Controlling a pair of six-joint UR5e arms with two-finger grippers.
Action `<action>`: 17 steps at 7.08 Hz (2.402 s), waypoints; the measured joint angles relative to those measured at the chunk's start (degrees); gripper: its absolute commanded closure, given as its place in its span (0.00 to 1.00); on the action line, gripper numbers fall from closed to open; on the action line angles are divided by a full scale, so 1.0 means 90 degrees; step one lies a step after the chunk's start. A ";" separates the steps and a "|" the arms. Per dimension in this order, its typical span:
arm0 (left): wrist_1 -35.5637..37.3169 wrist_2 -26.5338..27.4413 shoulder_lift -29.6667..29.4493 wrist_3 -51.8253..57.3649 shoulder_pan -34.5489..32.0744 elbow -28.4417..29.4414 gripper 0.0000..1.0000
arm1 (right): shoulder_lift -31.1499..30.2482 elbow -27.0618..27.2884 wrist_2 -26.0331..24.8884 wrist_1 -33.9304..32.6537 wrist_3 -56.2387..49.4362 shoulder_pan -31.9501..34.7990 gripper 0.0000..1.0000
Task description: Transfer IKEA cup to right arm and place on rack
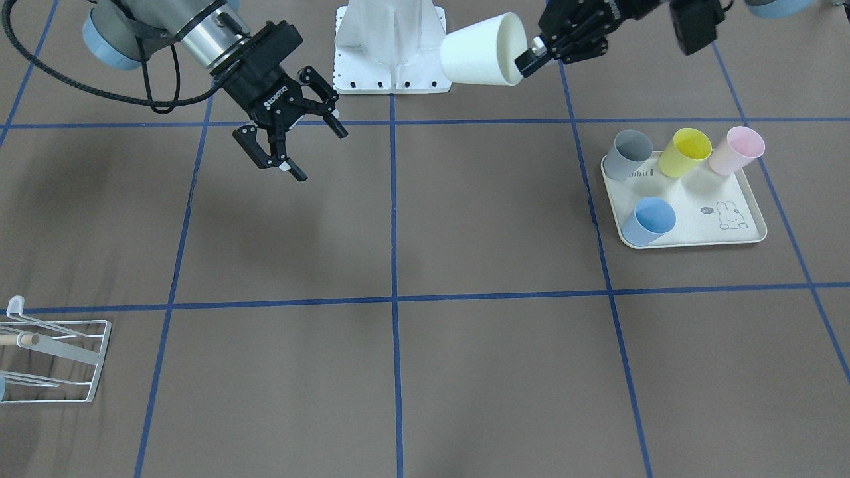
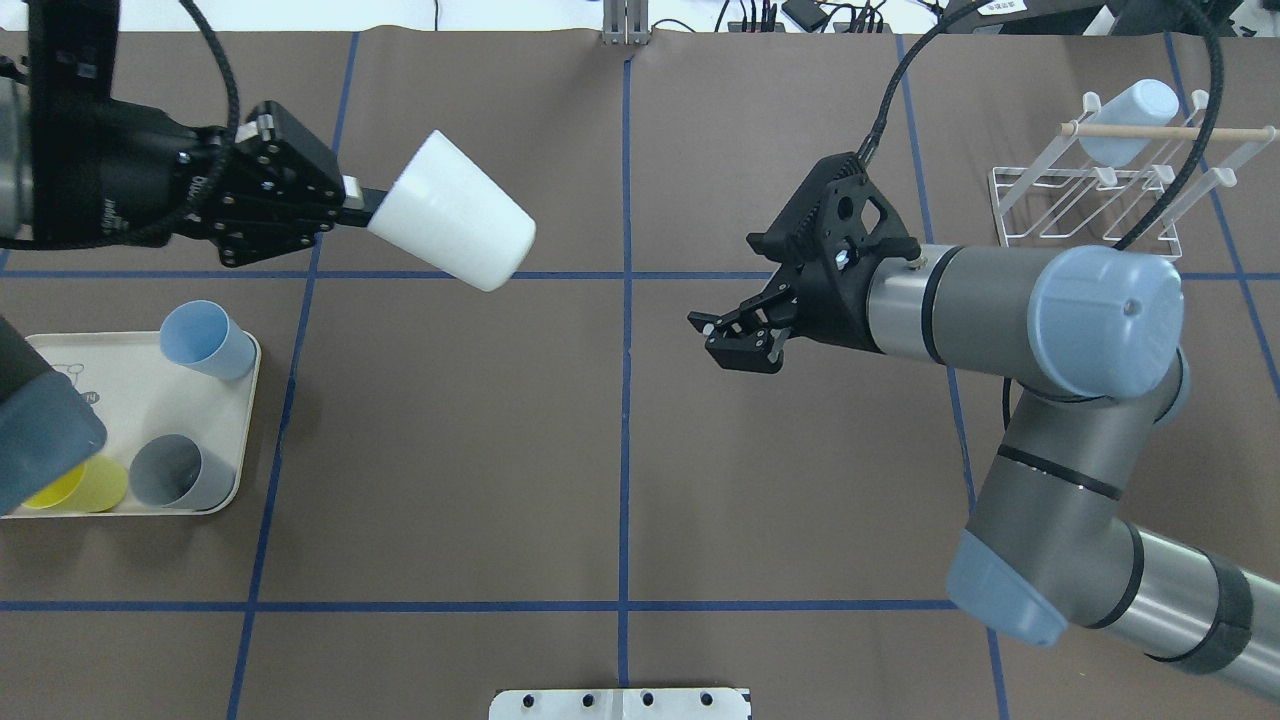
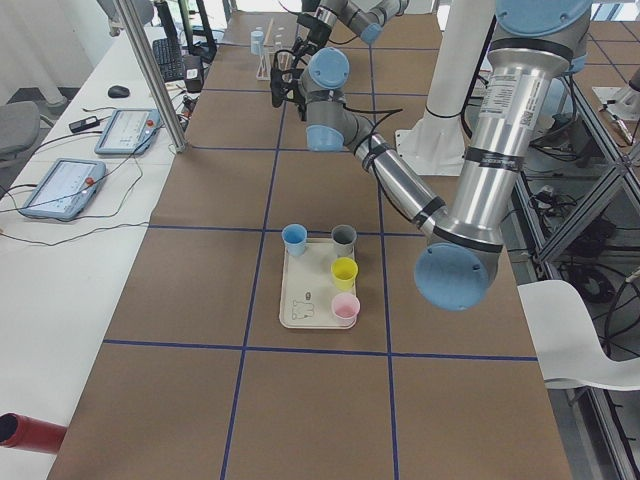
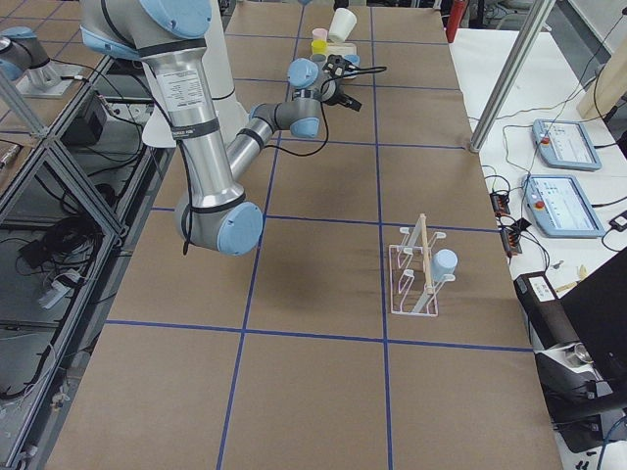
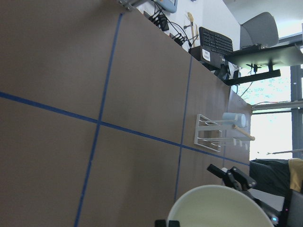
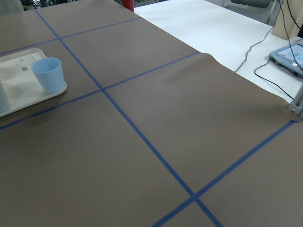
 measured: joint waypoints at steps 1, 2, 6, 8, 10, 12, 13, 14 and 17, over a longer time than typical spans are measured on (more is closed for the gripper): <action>-0.0027 0.0497 -0.0142 -0.0125 0.0449 0.0062 1.00 | 0.0052 0.0011 -0.0089 0.0182 0.0005 -0.0234 0.03; -0.0034 0.0745 -0.0235 -0.0162 0.0660 0.0157 1.00 | 0.0059 0.0022 -0.0138 0.0421 -0.0006 -0.0399 0.03; -0.0038 0.1041 -0.0286 -0.0156 0.1070 0.0292 1.00 | 0.0060 0.0033 -0.0401 0.1252 -0.0053 -0.0803 0.02; -0.0031 0.1239 -0.0254 -0.0133 0.1270 0.0312 1.00 | 0.0078 0.0048 -0.0413 0.1280 -0.0055 -0.0830 0.02; -0.0029 0.1326 -0.0245 -0.0115 0.1368 0.0396 1.00 | 0.0086 0.0071 -0.0414 0.1283 -0.0055 -0.0835 0.02; -0.0028 0.1534 -0.0274 -0.0094 0.1492 0.0522 1.00 | 0.0092 0.0082 -0.0414 0.1286 -0.0055 -0.0835 0.02; -0.0028 0.1573 -0.0282 -0.0088 0.1525 0.0556 1.00 | 0.0096 0.0083 -0.0414 0.1293 -0.0055 -0.0835 0.03; -0.0028 0.1587 -0.0282 -0.0083 0.1542 0.0571 1.00 | 0.0100 0.0087 -0.0414 0.1298 -0.0058 -0.0835 0.11; -0.0030 0.1591 -0.0283 -0.0070 0.1551 0.0579 1.00 | 0.0117 0.0095 -0.0417 0.1303 -0.0076 -0.0825 0.53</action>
